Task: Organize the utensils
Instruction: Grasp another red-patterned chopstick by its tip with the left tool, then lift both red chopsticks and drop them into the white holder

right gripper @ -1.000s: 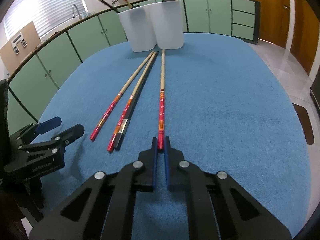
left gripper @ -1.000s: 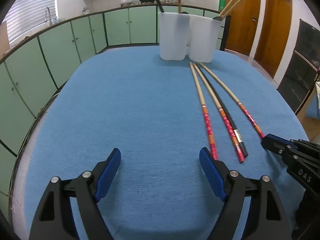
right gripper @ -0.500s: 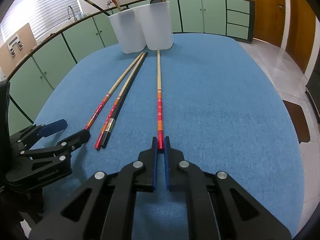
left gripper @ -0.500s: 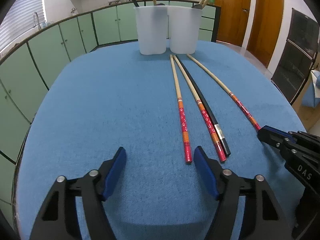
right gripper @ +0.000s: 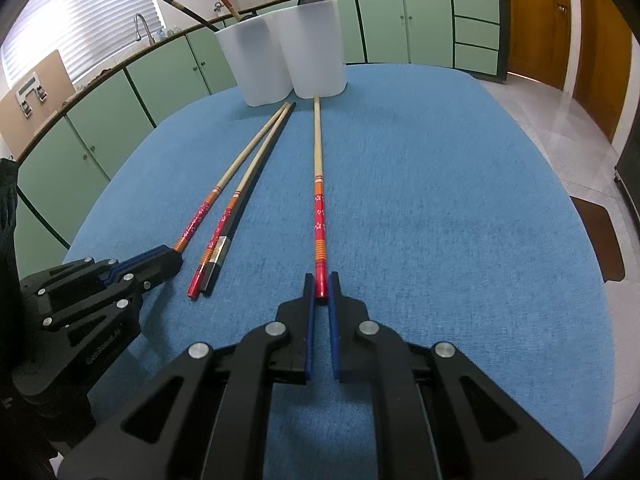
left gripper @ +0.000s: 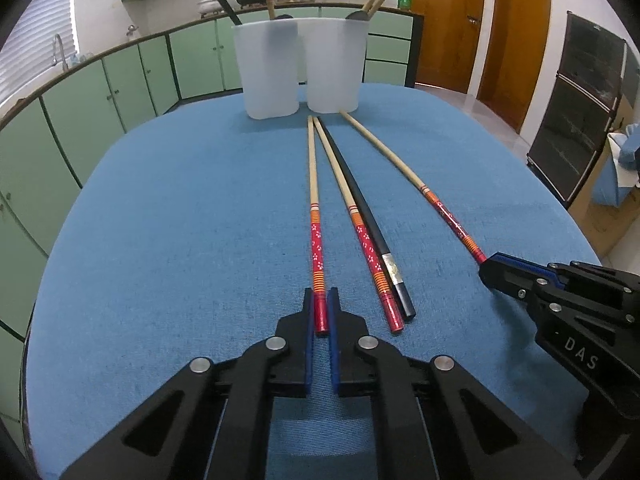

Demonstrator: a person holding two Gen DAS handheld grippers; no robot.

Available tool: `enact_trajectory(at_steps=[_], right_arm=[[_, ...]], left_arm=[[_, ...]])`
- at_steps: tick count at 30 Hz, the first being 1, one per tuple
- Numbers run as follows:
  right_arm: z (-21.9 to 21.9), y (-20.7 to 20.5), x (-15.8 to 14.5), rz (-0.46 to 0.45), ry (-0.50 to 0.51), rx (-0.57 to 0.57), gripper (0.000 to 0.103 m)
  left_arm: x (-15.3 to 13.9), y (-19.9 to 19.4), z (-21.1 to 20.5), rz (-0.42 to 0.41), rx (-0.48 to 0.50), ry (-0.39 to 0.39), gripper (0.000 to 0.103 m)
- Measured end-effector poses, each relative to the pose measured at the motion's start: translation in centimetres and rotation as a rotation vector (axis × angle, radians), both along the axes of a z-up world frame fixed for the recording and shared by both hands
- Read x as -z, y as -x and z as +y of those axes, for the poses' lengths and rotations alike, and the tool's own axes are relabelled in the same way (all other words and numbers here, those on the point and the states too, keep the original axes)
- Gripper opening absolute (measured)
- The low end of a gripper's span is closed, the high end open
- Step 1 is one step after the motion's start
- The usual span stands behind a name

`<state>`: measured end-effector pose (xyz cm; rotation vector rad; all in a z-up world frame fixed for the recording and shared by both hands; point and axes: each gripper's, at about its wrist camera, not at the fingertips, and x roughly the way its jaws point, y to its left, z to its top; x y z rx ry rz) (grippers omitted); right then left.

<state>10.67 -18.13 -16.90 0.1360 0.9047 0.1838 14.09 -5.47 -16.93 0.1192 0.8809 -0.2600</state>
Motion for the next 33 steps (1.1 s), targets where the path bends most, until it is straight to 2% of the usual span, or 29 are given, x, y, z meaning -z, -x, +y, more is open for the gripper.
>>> enact_trajectory(at_steps=[5, 11, 24, 27, 33], right_arm=[[0.2, 0.5, -0.5, -0.026, 0.013, 0.000, 0.005], [0.2, 1.3, -2.2, -0.070, 0.003, -0.005, 0.005], [-0.6, 1.6, -8.9, -0.223, 0.008, -0.002, 0.005], [-0.7, 1.6, -9.0, -0.222, 0.012, 0.003, 0.005], [-0.2, 2.0, -6.8, -0.154, 0.021, -0.006, 0.005]], left_arm=[[-0.5, 0.3, 0.4, -0.007, -0.018, 0.013, 0.006], [-3.2, 1.5, 1.2, -0.062, -0.027, 0.022, 0.006], [-9.5, 2.9, 2.1, -0.178, -0.022, 0.069, 0.006], [-9.3, 2.8, 2.0, -0.169, -0.018, 0.077, 0.006], [-7.4, 2.3, 2.7, -0.096, -0.013, 0.086, 0.006]])
